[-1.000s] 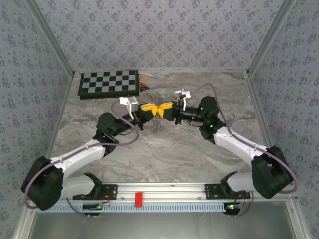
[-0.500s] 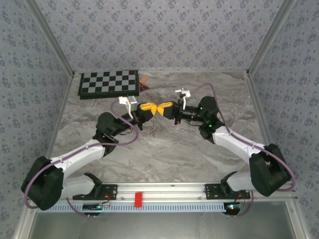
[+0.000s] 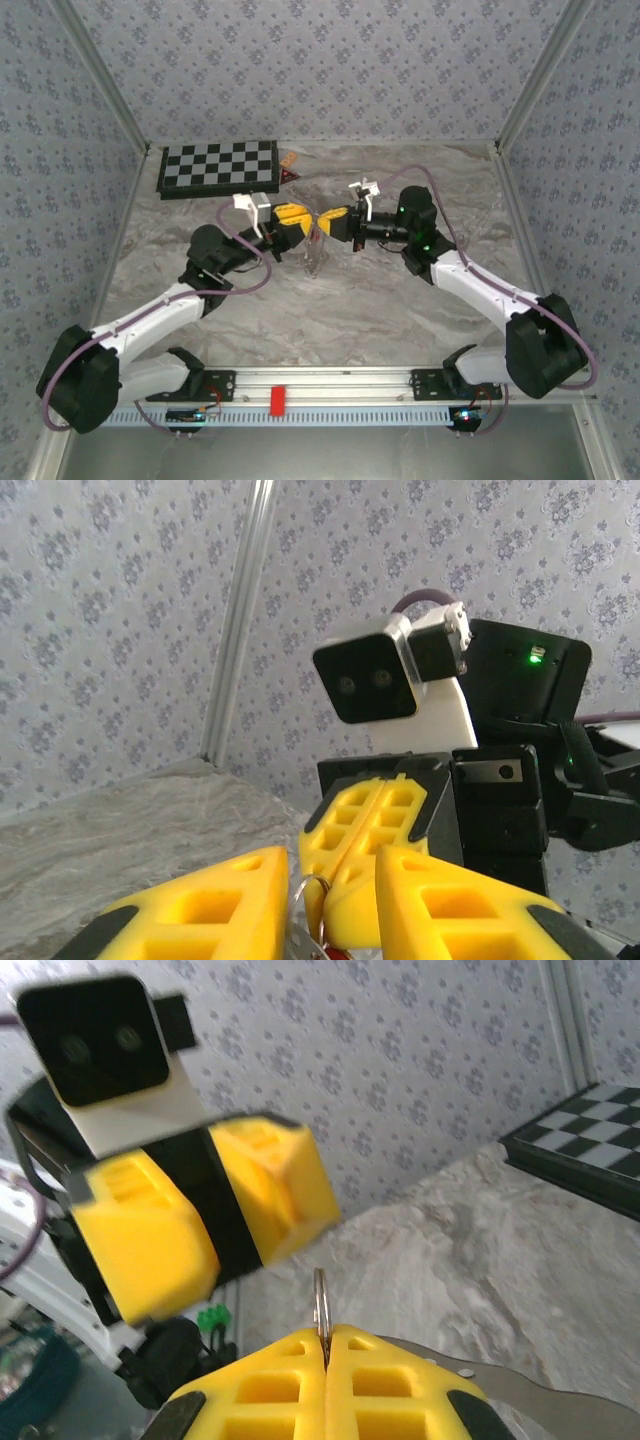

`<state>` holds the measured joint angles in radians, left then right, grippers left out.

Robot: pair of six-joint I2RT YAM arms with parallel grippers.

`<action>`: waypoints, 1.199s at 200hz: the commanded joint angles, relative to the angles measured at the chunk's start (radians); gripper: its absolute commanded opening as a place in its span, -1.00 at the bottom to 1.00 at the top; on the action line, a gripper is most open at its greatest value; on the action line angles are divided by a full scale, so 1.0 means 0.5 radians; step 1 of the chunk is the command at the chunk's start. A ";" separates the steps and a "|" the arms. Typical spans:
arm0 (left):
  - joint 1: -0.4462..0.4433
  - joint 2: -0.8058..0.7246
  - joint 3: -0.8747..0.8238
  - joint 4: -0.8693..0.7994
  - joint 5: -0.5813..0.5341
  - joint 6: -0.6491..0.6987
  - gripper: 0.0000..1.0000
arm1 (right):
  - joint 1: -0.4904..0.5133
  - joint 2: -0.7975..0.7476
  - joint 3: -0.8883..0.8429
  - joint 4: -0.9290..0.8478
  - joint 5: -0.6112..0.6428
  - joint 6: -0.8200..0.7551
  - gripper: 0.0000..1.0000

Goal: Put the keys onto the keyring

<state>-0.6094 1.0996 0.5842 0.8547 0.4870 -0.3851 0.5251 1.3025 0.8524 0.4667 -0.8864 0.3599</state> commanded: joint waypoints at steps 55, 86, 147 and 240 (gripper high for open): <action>0.088 -0.171 0.114 -0.599 0.290 0.371 -0.35 | 0.064 -0.082 0.539 -1.596 0.246 -1.076 -1.00; 0.105 -0.186 0.132 -0.749 0.363 0.485 -0.39 | 0.117 -0.002 0.848 -2.107 0.393 -1.336 -1.00; 0.111 -0.200 0.125 -0.902 0.525 0.659 -0.40 | 0.246 0.195 1.268 -2.787 0.673 -1.770 -1.00; 0.108 -0.122 0.164 -1.006 0.722 0.761 -0.38 | 0.373 0.397 1.508 -2.965 0.702 -1.918 -1.00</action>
<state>-0.5610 1.0233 0.6136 0.3634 0.7876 -0.0338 0.6971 1.4857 1.5574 -0.9661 -0.5373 -0.5640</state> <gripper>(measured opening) 0.308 0.040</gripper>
